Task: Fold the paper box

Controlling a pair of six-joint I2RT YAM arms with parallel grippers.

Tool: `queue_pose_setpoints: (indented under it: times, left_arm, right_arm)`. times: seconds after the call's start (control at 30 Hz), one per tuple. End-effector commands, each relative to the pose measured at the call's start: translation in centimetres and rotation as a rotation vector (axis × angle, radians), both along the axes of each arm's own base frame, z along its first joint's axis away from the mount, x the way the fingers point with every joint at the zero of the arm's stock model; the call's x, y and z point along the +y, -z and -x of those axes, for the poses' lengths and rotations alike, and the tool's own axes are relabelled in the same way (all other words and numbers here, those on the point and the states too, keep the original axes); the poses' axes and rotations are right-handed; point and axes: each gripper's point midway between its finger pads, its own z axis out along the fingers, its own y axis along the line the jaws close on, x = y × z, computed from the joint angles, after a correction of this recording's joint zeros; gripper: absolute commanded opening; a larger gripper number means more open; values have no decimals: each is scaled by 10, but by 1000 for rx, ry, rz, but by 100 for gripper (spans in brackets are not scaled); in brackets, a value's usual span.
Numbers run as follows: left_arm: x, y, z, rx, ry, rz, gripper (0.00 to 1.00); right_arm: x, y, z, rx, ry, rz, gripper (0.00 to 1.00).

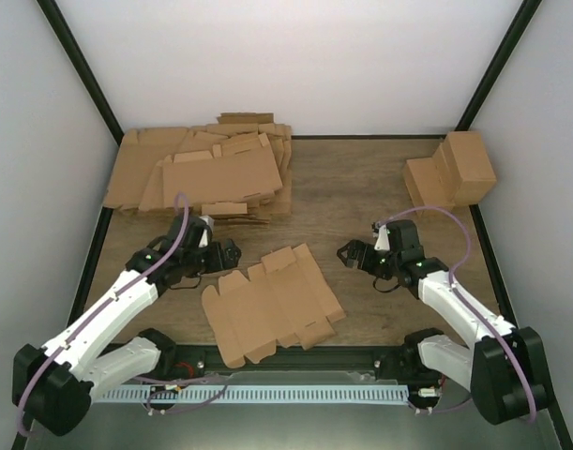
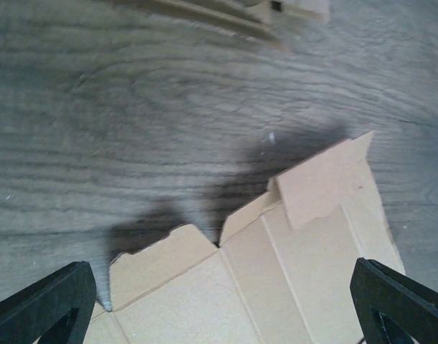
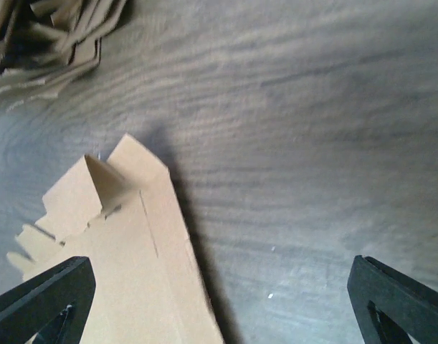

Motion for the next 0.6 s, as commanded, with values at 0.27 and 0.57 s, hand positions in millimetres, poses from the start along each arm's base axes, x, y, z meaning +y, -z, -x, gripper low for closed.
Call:
queue_pose_setpoints:
  times: [0.27, 0.57]
  left_arm:
    - [-53, 21, -11, 0, 233, 210, 100]
    - [-93, 26, -23, -122, 368, 49, 100]
  right_arm:
    - [3, 11, 47, 243, 25, -66, 100]
    - [-27, 32, 86, 505, 249, 14, 100]
